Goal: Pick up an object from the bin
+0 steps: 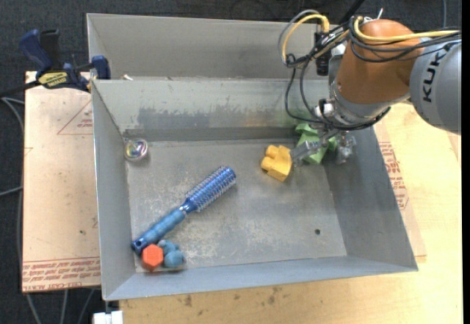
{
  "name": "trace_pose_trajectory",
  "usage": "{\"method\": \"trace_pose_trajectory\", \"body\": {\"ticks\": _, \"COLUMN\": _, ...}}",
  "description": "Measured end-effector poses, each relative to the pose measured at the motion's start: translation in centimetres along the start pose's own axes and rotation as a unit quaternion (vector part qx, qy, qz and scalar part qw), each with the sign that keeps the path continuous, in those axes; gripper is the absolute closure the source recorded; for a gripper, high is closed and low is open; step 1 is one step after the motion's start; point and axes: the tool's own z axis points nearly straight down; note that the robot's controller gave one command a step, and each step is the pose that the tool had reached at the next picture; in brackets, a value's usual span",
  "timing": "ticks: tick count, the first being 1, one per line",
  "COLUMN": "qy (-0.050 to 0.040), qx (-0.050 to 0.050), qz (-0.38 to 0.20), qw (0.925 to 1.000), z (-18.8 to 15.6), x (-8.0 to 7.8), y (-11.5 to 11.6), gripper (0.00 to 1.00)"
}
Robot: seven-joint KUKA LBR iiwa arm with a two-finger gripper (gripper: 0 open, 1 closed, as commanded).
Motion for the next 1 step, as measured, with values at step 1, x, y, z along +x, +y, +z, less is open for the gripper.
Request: {"method": "trace_pose_trajectory", "body": {"ticks": 1, "qy": -0.0055, "qx": 0.005, "qz": -0.231, "qw": 0.973, "z": -2.61, "x": 2.99, "y": 4.38, "gripper": 0.0}}
